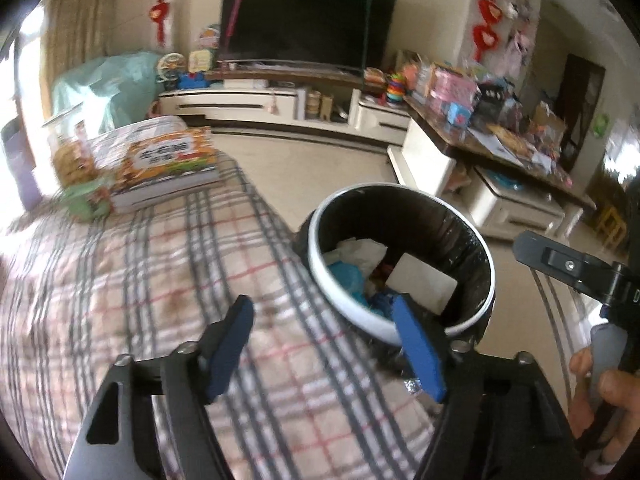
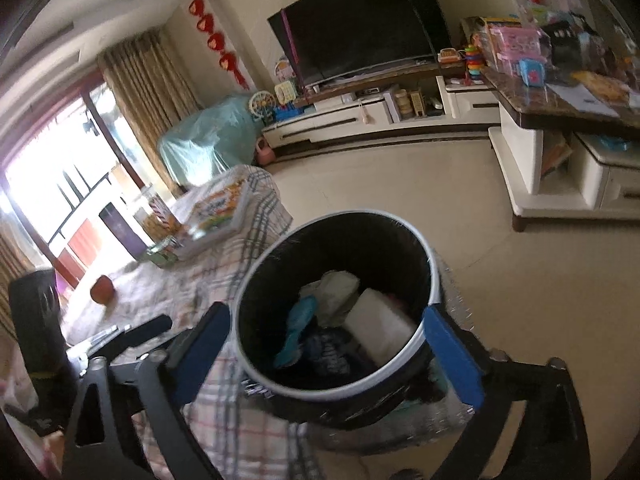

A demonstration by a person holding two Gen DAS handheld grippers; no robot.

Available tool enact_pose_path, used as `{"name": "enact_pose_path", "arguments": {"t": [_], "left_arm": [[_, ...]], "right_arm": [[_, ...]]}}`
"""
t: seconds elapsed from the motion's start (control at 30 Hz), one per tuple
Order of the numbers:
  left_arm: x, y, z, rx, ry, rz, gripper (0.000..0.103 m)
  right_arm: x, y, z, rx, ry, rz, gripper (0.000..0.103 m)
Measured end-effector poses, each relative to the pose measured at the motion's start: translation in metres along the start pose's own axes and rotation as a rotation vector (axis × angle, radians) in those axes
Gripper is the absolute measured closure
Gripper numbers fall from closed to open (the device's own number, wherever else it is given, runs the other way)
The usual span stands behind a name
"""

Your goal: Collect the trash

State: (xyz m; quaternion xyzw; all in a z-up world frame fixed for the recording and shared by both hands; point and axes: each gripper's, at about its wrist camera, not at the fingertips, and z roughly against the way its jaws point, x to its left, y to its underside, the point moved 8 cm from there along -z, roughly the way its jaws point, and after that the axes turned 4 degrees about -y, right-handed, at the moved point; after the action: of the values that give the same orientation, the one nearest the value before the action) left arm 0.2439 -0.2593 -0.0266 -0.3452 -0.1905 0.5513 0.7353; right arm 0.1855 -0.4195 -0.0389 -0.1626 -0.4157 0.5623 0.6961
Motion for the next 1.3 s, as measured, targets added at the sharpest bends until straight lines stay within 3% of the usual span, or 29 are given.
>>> {"name": "enact_pose_path", "arguments": {"t": [0.43,0.67,0.83,0.97,1.13,1.3], "left_arm": [[0.057,0.069,0.068,-0.091,-0.073,0.142,0.022],[0.058,0.091,0.102,-0.151,-0.109,0.133,0.022],[0.062,0.101,0.141,-0.259,-0.177,0.129,0.000],[0.061,0.111,0.163,-0.334,-0.254,0.121,0.000],[0.056,0.126,0.173,-0.397,-0.343,0.088,0.000],[0.052,0.139,0.163,-0.399,-0.378,0.078,0.000]], "right_arm": [[0.053,0.056,0.026,-0.085,-0.018,0.031,0.001],[0.080,0.067,0.043,-0.129,-0.001,0.109,0.001],[0.105,0.060,0.074,-0.251,0.025,0.194,0.000],[0.117,0.062,0.093,-0.353,0.066,0.263,0.000],[0.117,0.078,0.088,-0.373,0.114,0.304,0.000],[0.106,0.090,0.080,-0.380,0.123,0.281,0.000]]}}
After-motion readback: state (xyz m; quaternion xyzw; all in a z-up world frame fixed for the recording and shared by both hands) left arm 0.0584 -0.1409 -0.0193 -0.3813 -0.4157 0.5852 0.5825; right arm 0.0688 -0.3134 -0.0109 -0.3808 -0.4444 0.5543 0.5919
